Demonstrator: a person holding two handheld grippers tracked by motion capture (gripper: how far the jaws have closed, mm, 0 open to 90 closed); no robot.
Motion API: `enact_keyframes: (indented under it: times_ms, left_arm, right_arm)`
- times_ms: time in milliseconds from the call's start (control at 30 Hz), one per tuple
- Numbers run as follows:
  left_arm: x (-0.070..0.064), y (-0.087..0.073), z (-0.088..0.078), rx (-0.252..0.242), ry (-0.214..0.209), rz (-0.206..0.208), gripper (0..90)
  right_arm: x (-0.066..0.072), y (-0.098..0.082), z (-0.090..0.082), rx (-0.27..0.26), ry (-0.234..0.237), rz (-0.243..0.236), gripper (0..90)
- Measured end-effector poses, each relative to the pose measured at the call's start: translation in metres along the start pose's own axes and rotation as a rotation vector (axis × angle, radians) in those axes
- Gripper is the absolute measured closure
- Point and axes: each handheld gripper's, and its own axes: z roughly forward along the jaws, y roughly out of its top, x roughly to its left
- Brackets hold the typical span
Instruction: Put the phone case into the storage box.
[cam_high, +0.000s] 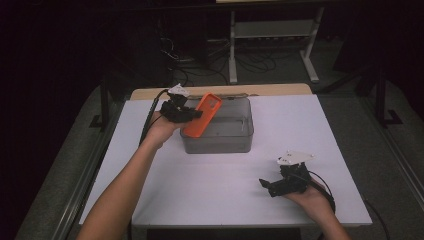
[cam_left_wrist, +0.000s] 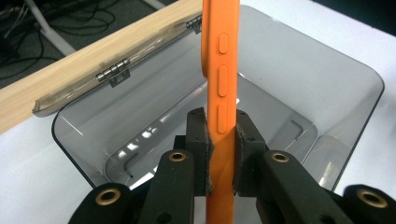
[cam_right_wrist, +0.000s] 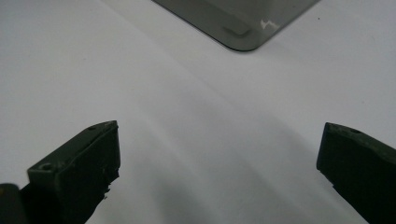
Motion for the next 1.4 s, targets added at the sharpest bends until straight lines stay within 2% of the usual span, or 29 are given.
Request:
enact_keyframes:
  times_ms: [300, 500, 600, 800, 900, 1133, 1400]
  left_arm:
    - [0.000, 0.008, 0.007, 0.073, 0.013, -0.031, 79.7]
    - [-0.001, 0.014, 0.011, 0.136, 0.035, -0.016, 79.8]
    - [-0.002, 0.017, 0.014, 0.155, 0.044, -0.028, 79.8]
    - [-0.001, 0.023, 0.021, 0.233, 0.057, -0.023, 79.8]
    - [-0.001, 0.024, 0.026, 0.254, 0.064, -0.030, 79.8]
    - [0.002, 0.026, 0.035, 0.328, 0.063, -0.039, 79.7]
    - [0.003, 0.026, 0.044, 0.389, 0.059, -0.059, 79.7]
  right_arm:
    - [0.002, 0.000, -0.001, 0.000, 0.001, -0.005, 0.0]
    - [0.003, 0.001, -0.001, -0.004, 0.005, -0.023, 0.0]
    - [0.005, 0.001, -0.002, -0.008, 0.009, -0.028, 0.0]
    - [0.005, 0.002, -0.002, -0.015, 0.015, -0.028, 0.0]
    - [0.005, 0.002, -0.003, -0.020, 0.018, -0.022, 0.0]
    - [0.005, 0.002, -0.004, -0.024, 0.019, -0.024, 0.0]
    - [0.005, 0.002, -0.004, -0.022, 0.016, -0.029, 0.0]
